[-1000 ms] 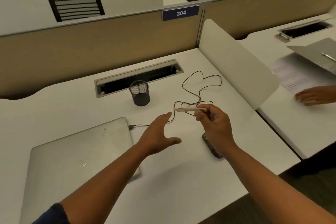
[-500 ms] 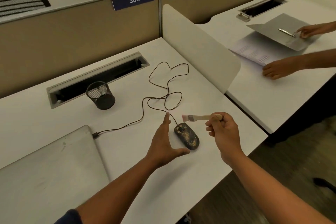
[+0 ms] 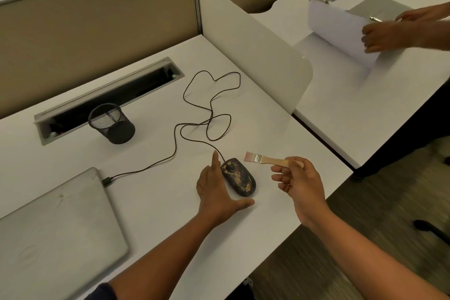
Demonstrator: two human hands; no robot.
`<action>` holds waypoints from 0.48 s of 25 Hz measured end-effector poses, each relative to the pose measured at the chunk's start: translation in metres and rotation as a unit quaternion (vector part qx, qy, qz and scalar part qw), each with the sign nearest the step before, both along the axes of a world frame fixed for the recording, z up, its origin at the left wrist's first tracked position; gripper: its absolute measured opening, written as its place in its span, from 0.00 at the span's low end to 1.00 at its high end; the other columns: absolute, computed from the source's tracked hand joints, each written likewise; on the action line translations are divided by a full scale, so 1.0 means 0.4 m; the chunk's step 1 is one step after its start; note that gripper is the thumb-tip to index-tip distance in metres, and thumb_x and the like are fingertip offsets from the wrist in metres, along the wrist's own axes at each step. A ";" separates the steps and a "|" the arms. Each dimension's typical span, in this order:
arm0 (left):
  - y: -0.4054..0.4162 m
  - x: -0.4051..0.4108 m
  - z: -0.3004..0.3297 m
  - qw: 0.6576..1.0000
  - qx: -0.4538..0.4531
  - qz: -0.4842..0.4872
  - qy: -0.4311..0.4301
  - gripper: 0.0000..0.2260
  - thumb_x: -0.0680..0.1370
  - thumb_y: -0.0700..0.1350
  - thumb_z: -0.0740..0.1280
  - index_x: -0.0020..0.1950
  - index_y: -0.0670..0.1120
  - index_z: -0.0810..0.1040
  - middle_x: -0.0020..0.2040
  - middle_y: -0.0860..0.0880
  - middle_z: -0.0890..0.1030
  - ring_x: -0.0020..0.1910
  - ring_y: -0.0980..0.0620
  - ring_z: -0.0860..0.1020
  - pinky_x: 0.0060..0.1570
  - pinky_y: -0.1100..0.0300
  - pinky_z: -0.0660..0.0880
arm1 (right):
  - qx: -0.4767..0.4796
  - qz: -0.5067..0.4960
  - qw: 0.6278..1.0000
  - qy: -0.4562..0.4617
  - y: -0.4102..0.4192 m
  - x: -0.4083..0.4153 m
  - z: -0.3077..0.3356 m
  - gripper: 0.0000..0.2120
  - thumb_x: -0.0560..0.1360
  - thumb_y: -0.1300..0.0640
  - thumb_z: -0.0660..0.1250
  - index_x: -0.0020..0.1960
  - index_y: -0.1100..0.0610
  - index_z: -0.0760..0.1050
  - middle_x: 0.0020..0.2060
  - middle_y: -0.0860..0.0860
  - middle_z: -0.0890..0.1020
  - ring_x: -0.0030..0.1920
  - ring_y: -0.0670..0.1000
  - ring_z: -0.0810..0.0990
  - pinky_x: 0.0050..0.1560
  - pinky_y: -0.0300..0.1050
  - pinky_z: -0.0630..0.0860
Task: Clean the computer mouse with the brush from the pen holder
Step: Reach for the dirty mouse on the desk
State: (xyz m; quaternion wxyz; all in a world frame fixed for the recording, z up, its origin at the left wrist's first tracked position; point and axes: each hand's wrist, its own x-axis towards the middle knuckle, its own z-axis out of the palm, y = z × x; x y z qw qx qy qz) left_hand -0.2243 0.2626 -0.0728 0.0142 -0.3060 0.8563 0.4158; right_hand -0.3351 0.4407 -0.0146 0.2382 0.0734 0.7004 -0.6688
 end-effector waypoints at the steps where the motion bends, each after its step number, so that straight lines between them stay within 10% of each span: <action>1: 0.004 -0.003 -0.004 1.000 -0.003 0.007 0.002 0.69 0.54 0.73 0.79 0.79 0.68 0.31 0.82 0.51 0.63 0.81 0.46 0.58 0.80 0.44 0.58 | -0.003 0.002 1.000 -0.004 0.000 -0.004 0.001 0.08 0.86 0.51 0.60 0.60 0.51 0.77 0.47 0.52 0.90 0.45 0.52 0.88 0.46 0.46 0.82; 12: 0.032 -0.007 0.011 0.999 0.005 -0.012 0.043 0.64 0.59 0.66 0.80 0.83 0.63 0.39 0.75 0.53 0.69 0.74 0.51 0.67 0.75 0.51 0.64 | -0.037 -0.004 0.999 -0.020 0.012 -0.013 0.008 0.07 0.85 0.55 0.65 0.59 0.51 0.80 0.45 0.55 0.89 0.44 0.51 0.87 0.47 0.47 0.82</action>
